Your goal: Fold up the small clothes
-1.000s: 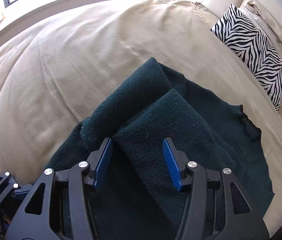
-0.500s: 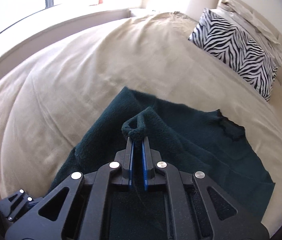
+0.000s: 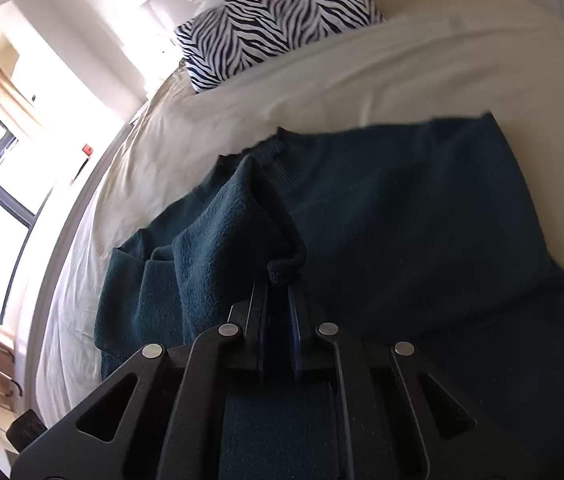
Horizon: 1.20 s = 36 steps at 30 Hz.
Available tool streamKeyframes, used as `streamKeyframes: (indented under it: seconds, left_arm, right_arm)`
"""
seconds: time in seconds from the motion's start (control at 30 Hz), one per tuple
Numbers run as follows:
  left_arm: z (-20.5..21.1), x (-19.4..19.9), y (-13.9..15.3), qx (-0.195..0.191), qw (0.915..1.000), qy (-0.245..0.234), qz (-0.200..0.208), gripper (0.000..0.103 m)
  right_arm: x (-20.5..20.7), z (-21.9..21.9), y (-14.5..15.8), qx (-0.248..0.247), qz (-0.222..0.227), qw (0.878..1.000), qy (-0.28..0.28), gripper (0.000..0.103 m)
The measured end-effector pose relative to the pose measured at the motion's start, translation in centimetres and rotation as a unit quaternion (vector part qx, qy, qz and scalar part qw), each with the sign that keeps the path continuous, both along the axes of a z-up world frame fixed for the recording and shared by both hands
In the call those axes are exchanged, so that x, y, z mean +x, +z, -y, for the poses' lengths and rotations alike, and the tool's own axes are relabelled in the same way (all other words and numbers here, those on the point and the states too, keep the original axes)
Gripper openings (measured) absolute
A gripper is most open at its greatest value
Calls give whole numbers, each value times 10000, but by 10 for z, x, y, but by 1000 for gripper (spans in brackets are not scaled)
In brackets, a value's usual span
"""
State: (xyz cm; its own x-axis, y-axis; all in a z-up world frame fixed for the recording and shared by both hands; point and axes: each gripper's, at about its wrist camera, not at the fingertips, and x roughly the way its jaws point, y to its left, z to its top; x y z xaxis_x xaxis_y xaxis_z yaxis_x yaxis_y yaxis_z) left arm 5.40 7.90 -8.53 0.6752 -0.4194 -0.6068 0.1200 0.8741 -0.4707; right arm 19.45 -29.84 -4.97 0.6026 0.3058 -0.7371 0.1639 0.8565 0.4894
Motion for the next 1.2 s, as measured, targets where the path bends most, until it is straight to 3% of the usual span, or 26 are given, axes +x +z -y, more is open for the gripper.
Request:
streamKeyframes:
  seconds: [0.07, 0.1, 0.13, 0.17, 0.27, 0.47, 0.57, 0.63, 0.8, 1.0, 1.2]
  left_arm:
    - [2, 0, 0, 28, 10000, 6, -9, 81]
    - [3, 1, 0, 35, 10000, 6, -15, 81]
    - [4, 1, 0, 48, 10000, 7, -18, 81]
    - [4, 2, -1, 59, 10000, 8, -21, 81]
    - [5, 3, -1, 80, 10000, 8, -29, 81]
    - [7, 3, -1, 123, 9999, 4, -29, 81]
    - [9, 3, -2, 144, 9999, 2, -30, 82]
    - [9, 4, -2, 139, 9999, 3, -30, 82]
    - [9, 4, -2, 132, 9999, 2, -28, 82]
    - [8, 3, -3, 126, 9999, 8, -27, 82]
    - [10, 4, -2, 162, 9999, 12, -41, 82]
  right_arm:
    - [-6, 8, -9, 436, 92, 9990, -70, 23]
    - [-7, 13, -10, 624, 171, 9978, -115, 40]
    - [-9, 17, -11, 811, 272, 9962, -174, 63]
    - [-12, 21, -12, 1002, 397, 9939, -249, 70]
    - [-12, 31, -12, 1308, 541, 9896, -251, 74]
    - [17, 43, -22, 1056, 118, 9943, -105, 74]
    - [46, 37, -37, 821, -422, 9956, 154, 64]
    - [60, 27, -41, 565, -600, 9959, 369, 44]
    - [74, 2, -28, -560, -765, 9930, 703, 9]
    - [65, -46, 20, -2111, -254, 9716, 1043, 7]
    - [70, -106, 102, -2028, 632, 9653, 1518, 6]
